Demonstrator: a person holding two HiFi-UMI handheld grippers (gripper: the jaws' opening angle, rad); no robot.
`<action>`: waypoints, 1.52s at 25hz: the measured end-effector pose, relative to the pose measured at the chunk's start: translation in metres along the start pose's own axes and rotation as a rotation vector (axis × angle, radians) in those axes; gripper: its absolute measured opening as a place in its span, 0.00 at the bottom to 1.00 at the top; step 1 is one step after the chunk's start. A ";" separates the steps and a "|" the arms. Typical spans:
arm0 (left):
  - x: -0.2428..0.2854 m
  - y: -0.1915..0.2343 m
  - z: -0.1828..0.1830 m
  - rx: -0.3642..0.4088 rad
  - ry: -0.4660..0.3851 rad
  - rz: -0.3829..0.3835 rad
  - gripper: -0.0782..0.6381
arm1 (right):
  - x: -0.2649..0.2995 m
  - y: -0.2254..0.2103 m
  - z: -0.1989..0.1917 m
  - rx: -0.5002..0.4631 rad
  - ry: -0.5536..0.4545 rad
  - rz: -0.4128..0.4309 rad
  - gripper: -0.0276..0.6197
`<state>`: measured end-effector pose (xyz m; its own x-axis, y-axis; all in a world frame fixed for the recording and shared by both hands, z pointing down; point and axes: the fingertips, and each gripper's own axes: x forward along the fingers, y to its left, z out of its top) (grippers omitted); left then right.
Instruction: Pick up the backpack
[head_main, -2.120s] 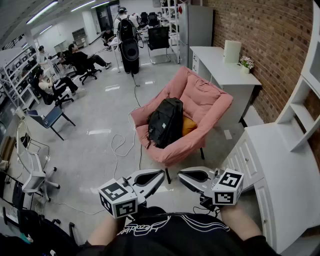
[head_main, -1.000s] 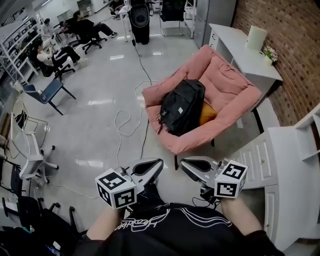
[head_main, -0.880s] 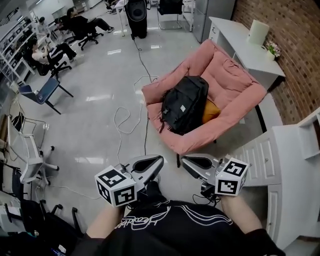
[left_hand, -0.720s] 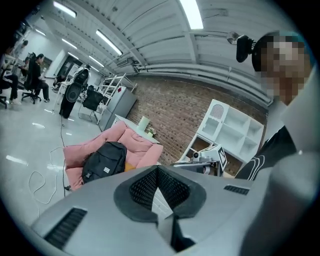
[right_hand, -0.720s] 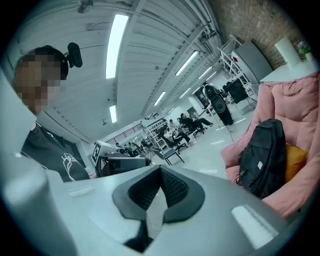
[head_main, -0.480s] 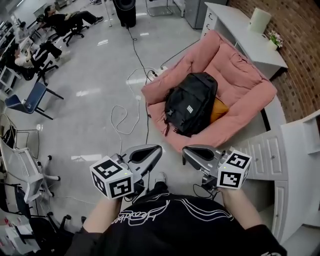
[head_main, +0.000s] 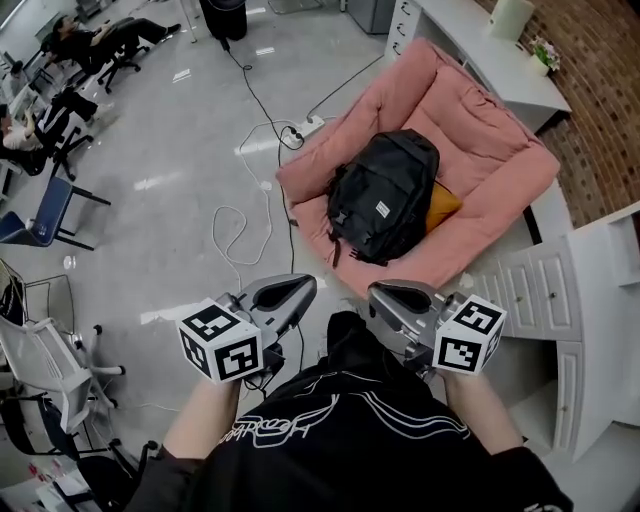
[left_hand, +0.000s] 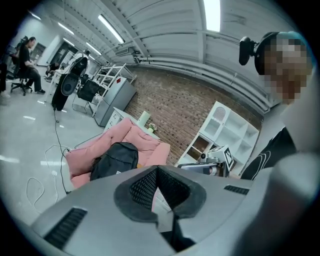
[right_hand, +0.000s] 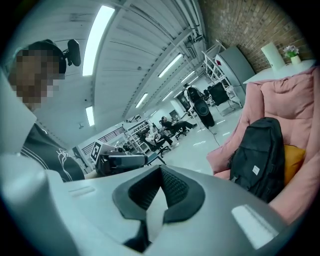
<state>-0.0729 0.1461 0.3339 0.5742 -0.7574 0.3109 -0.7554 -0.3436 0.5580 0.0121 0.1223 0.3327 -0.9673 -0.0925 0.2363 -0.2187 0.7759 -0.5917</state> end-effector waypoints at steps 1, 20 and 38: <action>0.003 0.005 0.001 -0.002 0.005 0.003 0.11 | 0.001 -0.006 0.001 0.008 -0.005 -0.011 0.05; 0.132 0.148 0.035 -0.086 0.248 0.027 0.21 | 0.014 -0.204 0.051 0.251 -0.096 -0.258 0.09; 0.280 0.276 0.023 0.044 0.607 0.059 0.42 | -0.016 -0.364 -0.003 0.135 0.218 -0.677 0.33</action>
<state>-0.1280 -0.1735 0.5570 0.5987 -0.3286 0.7305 -0.7962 -0.3434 0.4981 0.1075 -0.1567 0.5460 -0.5694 -0.3882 0.7246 -0.7885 0.5072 -0.3479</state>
